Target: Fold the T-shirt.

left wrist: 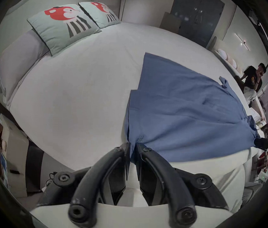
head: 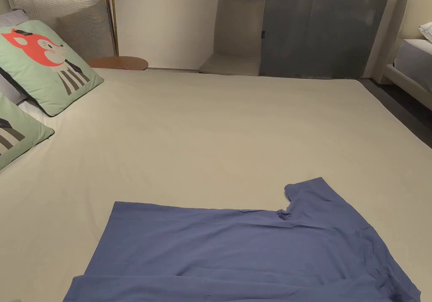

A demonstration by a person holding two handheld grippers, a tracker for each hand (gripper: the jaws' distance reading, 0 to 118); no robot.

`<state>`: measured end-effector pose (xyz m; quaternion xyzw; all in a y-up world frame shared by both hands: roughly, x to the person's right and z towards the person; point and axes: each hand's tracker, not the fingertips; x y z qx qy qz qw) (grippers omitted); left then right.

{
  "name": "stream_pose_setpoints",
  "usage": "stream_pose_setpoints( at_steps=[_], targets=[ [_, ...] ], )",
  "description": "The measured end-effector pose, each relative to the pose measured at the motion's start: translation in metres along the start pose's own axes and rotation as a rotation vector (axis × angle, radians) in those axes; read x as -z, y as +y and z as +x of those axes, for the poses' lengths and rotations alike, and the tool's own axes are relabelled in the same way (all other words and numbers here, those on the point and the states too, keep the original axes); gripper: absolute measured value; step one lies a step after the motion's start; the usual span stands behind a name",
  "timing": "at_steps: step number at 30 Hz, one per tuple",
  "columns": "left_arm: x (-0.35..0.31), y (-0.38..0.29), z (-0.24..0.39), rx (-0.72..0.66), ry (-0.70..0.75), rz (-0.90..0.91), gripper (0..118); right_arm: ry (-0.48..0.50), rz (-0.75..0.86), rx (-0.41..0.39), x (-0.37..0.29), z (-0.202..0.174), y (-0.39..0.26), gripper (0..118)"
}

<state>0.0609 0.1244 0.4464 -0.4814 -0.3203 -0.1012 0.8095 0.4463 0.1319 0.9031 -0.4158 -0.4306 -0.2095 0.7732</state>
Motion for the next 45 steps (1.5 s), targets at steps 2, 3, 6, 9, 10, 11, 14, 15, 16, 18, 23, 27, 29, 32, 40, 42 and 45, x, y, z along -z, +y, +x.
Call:
stream_pose_setpoints(
  at_steps=[2,3,6,9,10,11,14,15,16,18,23,27,29,32,40,42,45],
  targets=[
    [0.006,-0.002,0.001,0.003,0.014,-0.014,4,-0.015,-0.012,-0.012,0.010,-0.001,-0.004,12],
    [0.008,-0.002,0.001,0.005,0.017,-0.016,4,-0.017,-0.019,-0.012,0.013,-0.002,-0.006,12],
    [0.012,-0.004,0.001,0.009,0.024,-0.021,4,-0.026,-0.025,-0.018,0.019,-0.001,-0.010,12],
    [0.005,-0.003,0.004,0.019,0.013,0.006,13,0.007,-0.019,0.013,0.015,0.003,-0.010,24],
    [0.001,-0.001,0.006,0.013,0.012,0.040,26,0.007,-0.014,0.023,0.011,0.004,-0.008,45],
    [-0.006,0.003,0.008,0.012,-0.001,0.081,47,0.004,0.012,0.043,0.007,0.005,-0.006,71],
    [-0.027,0.017,0.024,0.014,-0.042,0.244,109,-0.004,0.195,0.071,-0.021,0.003,0.011,105],
    [-0.036,0.024,0.032,0.032,-0.080,0.307,108,-0.004,0.278,0.070,-0.032,-0.001,0.019,104],
    [-0.043,0.031,0.042,0.056,-0.084,0.357,107,-0.010,0.341,0.065,-0.042,-0.006,0.027,105],
    [-0.052,0.042,0.061,0.095,-0.092,0.438,107,-0.031,0.459,0.066,-0.057,-0.016,0.042,105],
    [-0.058,0.060,0.105,0.145,-0.118,0.533,105,-0.076,0.620,0.055,-0.071,-0.050,0.069,105],
    [-0.056,0.063,0.122,0.161,-0.161,0.559,35,-0.057,0.653,0.031,-0.066,-0.067,0.074,55],
    [-0.052,0.065,0.127,0.160,-0.146,0.577,0,-0.056,0.642,0.009,-0.060,-0.074,0.076,9],
    [-0.048,0.074,0.122,0.132,-0.167,0.564,0,-0.075,0.632,0.009,-0.053,-0.079,0.075,1],
    [-0.003,0.126,0.103,0.108,-0.142,0.443,0,-0.049,0.574,0.026,-0.032,-0.071,0.083,1],
    [0.019,0.147,0.100,0.144,-0.127,0.373,0,-0.058,0.562,0.026,-0.027,-0.071,0.086,1],
    [0.055,0.180,0.095,0.077,-0.113,0.290,6,-0.063,0.540,0.017,-0.020,-0.071,0.091,1]
  ],
)
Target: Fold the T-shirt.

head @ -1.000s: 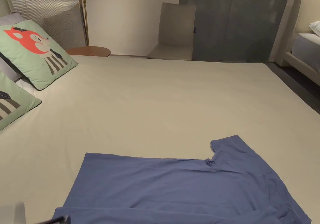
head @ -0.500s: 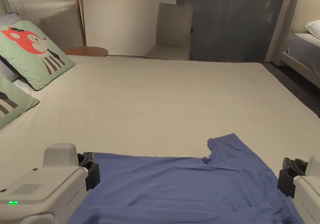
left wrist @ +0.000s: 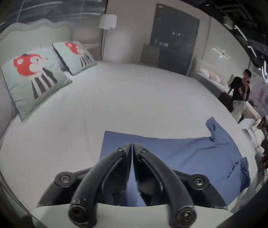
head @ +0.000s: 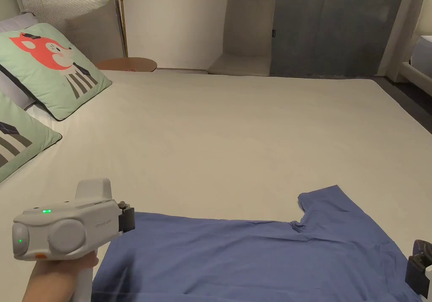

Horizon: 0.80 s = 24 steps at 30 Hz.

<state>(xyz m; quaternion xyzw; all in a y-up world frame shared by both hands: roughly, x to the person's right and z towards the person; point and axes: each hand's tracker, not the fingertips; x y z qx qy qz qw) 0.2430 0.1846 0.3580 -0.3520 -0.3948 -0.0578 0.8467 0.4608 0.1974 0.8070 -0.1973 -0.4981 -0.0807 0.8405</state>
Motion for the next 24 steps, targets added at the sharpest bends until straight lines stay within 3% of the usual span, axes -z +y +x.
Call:
stream_pose_setpoints(
  at_steps=[1,3,4,10,11,13,14,17,19,20,21,22,24],
  targets=[
    [0.014,0.008,-0.005,-0.034,0.000,-0.027,24,-0.002,-0.007,-0.002,0.003,0.000,-0.001,1],
    [0.048,0.021,-0.011,-0.058,0.011,-0.107,93,-0.002,-0.027,-0.001,0.012,-0.001,-0.004,1],
    [0.064,0.024,-0.014,-0.071,0.017,-0.132,107,-0.001,-0.038,-0.002,0.016,0.000,-0.005,1],
    [0.126,0.022,-0.025,-0.104,0.087,-0.244,95,-0.012,-0.096,-0.009,0.036,0.001,-0.017,1],
    [0.135,0.017,-0.028,-0.105,0.102,-0.265,89,-0.022,-0.107,-0.013,0.039,0.002,-0.019,1],
    [0.145,0.010,-0.029,-0.102,0.118,-0.307,54,-0.027,-0.126,-0.009,0.044,0.005,-0.022,1],
    [0.146,0.007,-0.028,-0.093,0.121,-0.313,46,-0.028,-0.134,-0.005,0.047,0.006,-0.023,1],
    [0.139,0.002,-0.023,-0.067,0.135,-0.278,44,-0.039,-0.155,-0.020,0.054,0.008,-0.027,1],
    [0.133,0.003,-0.020,-0.046,0.109,-0.269,6,-0.039,-0.165,-0.023,0.061,0.010,-0.026,1],
    [0.131,0.003,-0.017,-0.044,0.086,-0.261,1,-0.033,-0.178,-0.017,0.064,0.010,-0.023,2],
    [0.130,0.004,-0.012,-0.007,0.108,-0.263,1,-0.026,-0.183,-0.011,0.068,0.011,-0.020,13],
    [0.128,0.003,-0.009,0.038,0.119,-0.260,1,-0.016,-0.191,-0.002,0.074,0.012,-0.016,37],
    [0.125,0.004,-0.008,0.047,0.113,-0.250,1,0.032,-0.258,0.024,0.094,0.017,-0.006,97]
  ],
)
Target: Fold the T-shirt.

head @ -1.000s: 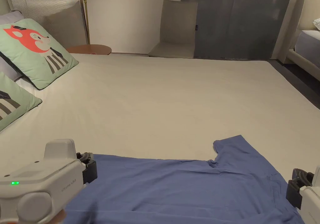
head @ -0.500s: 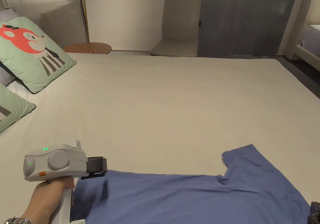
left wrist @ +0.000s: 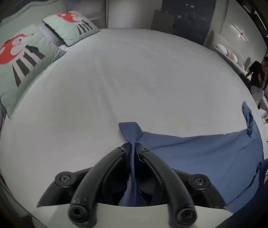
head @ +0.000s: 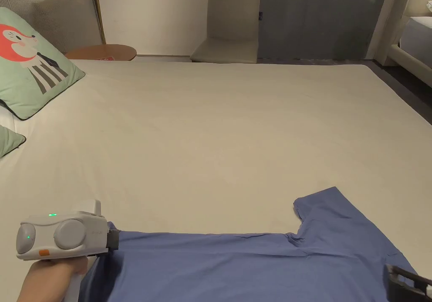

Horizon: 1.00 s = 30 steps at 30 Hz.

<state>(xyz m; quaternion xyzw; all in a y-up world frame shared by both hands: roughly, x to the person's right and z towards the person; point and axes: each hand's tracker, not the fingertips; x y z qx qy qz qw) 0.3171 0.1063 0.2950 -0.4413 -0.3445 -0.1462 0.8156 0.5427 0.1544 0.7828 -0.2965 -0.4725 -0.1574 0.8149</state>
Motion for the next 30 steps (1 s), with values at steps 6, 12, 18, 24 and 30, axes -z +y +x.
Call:
stream_pose_setpoints(
  at_steps=[6,12,18,24,30],
  targets=[
    [-0.015,-0.003,-0.006,-0.026,-0.025,0.028,1,0.013,-0.187,0.011,0.079,0.014,0.040,107],
    [-0.024,-0.004,-0.005,-0.029,-0.041,0.038,1,-0.015,-0.405,-0.005,0.150,0.019,0.041,95],
    [-0.028,-0.002,-0.001,0.014,-0.034,0.041,1,0.042,-0.327,-0.072,0.127,0.012,0.049,7],
    [-0.052,-0.002,-0.008,0.010,-0.047,0.065,1,0.091,-0.222,-0.073,0.073,0.022,0.069,6],
    [-0.106,-0.017,-0.025,0.001,-0.064,0.120,1,0.127,-0.135,-0.087,-0.011,0.034,0.074,6]
  ],
)
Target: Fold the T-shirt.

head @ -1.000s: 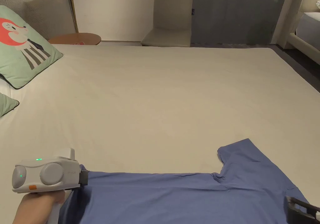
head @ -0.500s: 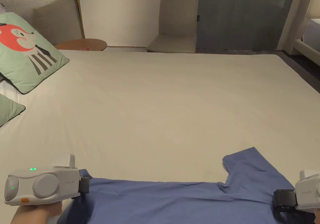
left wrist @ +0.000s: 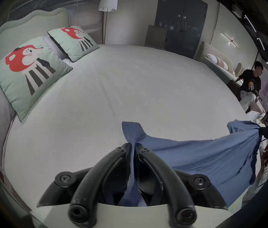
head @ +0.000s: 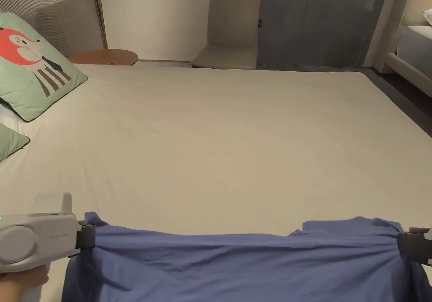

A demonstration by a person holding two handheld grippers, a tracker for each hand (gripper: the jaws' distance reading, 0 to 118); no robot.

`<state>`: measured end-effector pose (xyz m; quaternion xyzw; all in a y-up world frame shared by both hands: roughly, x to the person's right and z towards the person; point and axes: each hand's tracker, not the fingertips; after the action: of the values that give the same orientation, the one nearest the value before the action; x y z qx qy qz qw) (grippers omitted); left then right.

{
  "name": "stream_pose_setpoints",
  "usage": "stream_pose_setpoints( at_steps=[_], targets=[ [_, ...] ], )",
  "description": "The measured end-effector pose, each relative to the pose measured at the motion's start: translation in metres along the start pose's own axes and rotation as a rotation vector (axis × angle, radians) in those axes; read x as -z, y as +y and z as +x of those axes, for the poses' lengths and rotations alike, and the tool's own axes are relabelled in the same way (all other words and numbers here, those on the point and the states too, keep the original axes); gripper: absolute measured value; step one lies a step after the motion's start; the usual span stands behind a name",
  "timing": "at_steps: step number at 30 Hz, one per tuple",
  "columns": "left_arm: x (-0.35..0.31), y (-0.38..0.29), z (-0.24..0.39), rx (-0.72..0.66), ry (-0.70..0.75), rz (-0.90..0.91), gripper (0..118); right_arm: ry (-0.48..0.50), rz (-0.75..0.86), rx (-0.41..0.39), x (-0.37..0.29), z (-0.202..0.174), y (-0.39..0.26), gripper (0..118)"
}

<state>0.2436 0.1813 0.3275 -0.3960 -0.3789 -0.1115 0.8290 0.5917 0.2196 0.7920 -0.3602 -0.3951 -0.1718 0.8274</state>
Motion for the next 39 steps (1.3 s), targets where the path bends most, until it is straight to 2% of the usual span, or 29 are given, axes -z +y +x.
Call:
stream_pose_setpoints(
  at_steps=[6,12,15,21,32,33,34,35,36,37,38,39],
  targets=[
    [-0.066,-0.042,-0.010,-0.015,-0.019,0.025,1,0.015,0.040,-0.017,-0.075,-0.006,-0.044,6],
    [-0.102,-0.109,-0.015,-0.010,-0.005,-0.012,1,-0.004,-0.008,-0.021,-0.108,-0.012,-0.113,6],
    [-0.106,-0.142,-0.017,-0.007,0.009,-0.051,1,-0.032,-0.061,-0.043,-0.107,-0.013,-0.146,6],
    [-0.094,-0.187,-0.028,-0.022,0.035,-0.111,1,-0.050,-0.132,-0.024,-0.092,-0.010,-0.190,6],
    [-0.084,-0.205,-0.032,-0.047,0.050,-0.110,3,-0.086,-0.153,-0.023,-0.072,-0.011,-0.220,6],
    [-0.085,-0.205,-0.031,-0.049,0.053,-0.097,18,-0.085,-0.146,-0.025,-0.072,-0.011,-0.221,7],
    [-0.089,-0.205,-0.030,-0.039,0.061,-0.070,38,-0.086,-0.134,-0.027,-0.076,-0.012,-0.222,16],
    [-0.095,-0.203,-0.030,-0.018,0.078,-0.028,61,-0.081,-0.104,-0.030,-0.081,-0.013,-0.221,38],
    [-0.101,-0.201,-0.029,-0.024,0.074,0.017,87,-0.084,-0.055,-0.027,-0.087,-0.014,-0.220,76],
    [-0.110,-0.199,-0.028,-0.039,0.063,0.063,100,-0.085,-0.006,-0.004,-0.094,-0.015,-0.217,96],
    [-0.119,-0.194,-0.025,-0.058,0.043,0.119,104,-0.077,0.058,0.018,-0.103,-0.017,-0.214,104],
    [-0.128,-0.188,-0.022,-0.069,0.024,0.175,104,-0.058,0.151,0.048,-0.113,-0.021,-0.207,103]
  ],
)
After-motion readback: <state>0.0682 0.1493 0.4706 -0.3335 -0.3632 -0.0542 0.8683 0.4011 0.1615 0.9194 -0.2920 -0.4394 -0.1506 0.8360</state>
